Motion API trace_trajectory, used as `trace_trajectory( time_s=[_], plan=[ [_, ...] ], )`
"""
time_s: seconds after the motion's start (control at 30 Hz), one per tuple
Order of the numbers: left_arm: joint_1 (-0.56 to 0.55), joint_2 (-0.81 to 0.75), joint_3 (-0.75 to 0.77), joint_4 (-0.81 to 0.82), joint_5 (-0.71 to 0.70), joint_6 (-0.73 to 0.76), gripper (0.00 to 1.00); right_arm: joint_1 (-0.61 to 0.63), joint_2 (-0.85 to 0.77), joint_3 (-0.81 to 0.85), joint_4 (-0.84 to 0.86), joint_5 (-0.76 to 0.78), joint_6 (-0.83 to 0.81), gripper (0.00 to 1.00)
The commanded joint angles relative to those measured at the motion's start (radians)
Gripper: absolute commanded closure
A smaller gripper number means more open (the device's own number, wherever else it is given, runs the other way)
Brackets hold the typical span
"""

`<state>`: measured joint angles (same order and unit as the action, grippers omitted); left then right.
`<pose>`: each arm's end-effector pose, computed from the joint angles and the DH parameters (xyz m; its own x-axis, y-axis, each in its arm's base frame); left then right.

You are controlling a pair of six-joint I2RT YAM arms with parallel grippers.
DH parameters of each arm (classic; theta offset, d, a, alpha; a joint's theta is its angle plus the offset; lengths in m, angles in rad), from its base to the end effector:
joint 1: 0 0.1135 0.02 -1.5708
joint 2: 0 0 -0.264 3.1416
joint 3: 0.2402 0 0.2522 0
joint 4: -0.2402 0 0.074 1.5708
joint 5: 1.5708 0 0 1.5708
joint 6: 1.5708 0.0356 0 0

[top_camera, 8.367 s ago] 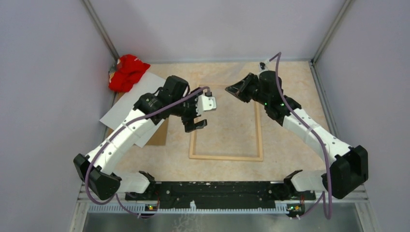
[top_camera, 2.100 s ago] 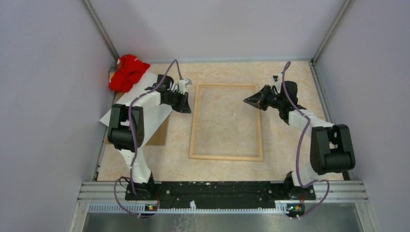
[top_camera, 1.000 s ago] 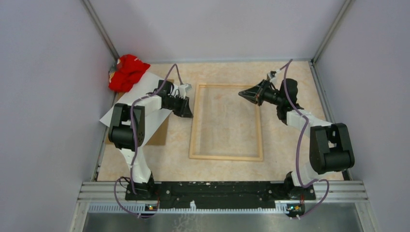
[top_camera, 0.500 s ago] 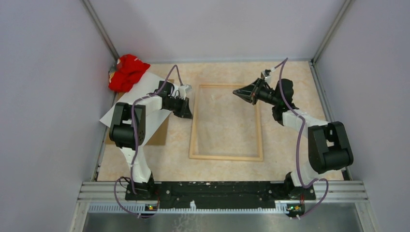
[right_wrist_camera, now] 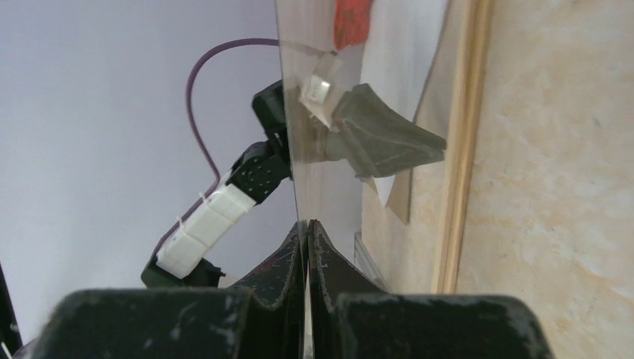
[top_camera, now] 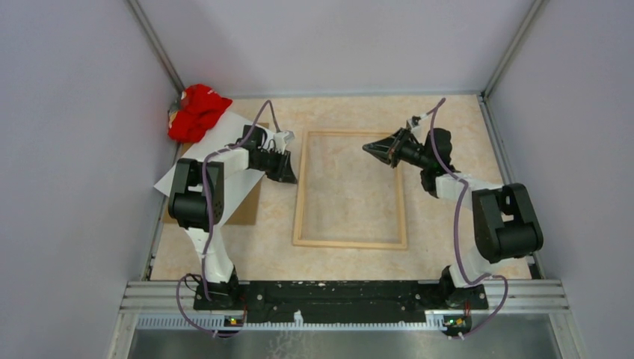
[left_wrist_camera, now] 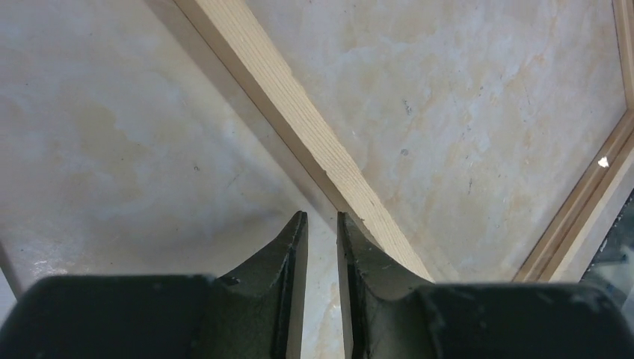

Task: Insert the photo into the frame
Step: Place the photo frame item in the photo frame.

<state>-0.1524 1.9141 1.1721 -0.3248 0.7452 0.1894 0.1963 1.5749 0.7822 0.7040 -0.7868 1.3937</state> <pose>0.3703 -0.0813 0.1531 -0.7681 0.2580 -0.5861 0.5904 0.6396 -0.4923 0.3232 0.0900 0.2364 -0.8318 0.5433 -0.1137 -0.0606 0.1148 0.9915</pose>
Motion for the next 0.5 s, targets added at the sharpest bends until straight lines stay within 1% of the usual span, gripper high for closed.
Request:
trace_trajectory(
  time_s=[0.0,0.13,0.33,0.47],
  plan=[
    [0.004,-0.036,0.001,0.013,0.046,0.021,0.73,-0.041,0.035,-0.049,0.066,0.019,0.019,1.0],
    [0.004,-0.032,0.003,0.003,0.066,0.022,0.73,-0.059,0.033,-0.055,0.053,0.015,0.015,1.0],
    [0.002,-0.028,-0.004,0.021,0.078,0.018,0.66,-0.063,0.045,-0.064,0.052,0.006,0.032,1.0],
    [0.002,-0.008,-0.007,0.021,0.073,0.021,0.69,-0.064,0.039,-0.072,0.046,0.009,0.053,1.0]
  ],
)
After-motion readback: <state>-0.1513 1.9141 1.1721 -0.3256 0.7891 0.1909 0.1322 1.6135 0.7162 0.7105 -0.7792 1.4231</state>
